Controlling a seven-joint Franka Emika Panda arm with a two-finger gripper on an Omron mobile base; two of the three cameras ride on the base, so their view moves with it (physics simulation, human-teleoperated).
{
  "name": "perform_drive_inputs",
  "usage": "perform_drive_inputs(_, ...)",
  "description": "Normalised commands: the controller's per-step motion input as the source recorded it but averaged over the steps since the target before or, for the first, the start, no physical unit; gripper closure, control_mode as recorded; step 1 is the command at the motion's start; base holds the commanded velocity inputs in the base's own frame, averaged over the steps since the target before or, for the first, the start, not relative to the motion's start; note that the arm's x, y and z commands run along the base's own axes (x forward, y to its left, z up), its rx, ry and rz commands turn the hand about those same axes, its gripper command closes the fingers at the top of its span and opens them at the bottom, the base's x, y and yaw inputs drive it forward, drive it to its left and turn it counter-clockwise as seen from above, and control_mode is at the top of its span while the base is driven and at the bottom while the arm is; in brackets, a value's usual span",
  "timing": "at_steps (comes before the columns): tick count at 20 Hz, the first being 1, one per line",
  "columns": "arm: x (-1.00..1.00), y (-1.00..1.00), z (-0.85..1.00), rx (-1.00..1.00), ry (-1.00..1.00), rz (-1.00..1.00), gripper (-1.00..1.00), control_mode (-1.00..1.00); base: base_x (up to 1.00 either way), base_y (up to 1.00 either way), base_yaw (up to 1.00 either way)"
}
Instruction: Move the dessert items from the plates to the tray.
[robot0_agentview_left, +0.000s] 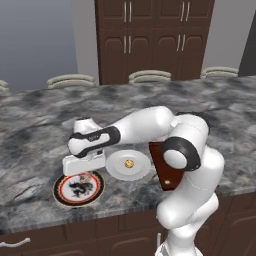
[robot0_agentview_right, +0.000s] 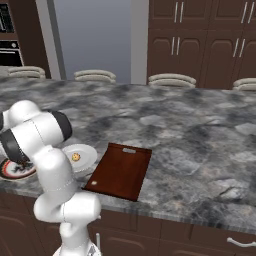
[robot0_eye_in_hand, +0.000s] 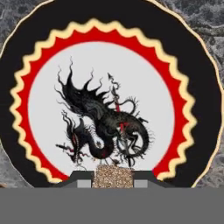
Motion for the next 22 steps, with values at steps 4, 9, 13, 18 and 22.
perform_drive_inputs(4,-0.26,-0.67,0.39,0.0,0.01,0.01,1.0,-1.0,0.0,0.0,0.0)
perform_drive_inputs(9,-0.18,-0.68,0.31,0.0,0.03,0.0,1.0,-1.0,0.0,0.0,0.0)
perform_drive_inputs(13,-0.04,-0.86,0.0,-0.01,0.0,0.0,1.0,-1.0,0.0,0.0,0.0)
perform_drive_inputs(18,-0.01,-0.94,0.0,-0.01,0.0,0.0,1.0,-1.0,0.0,0.0,0.0)
perform_drive_inputs(22,0.0,-0.92,0.0,-0.02,0.0,0.0,1.0,-1.0,0.0,0.0,0.0)
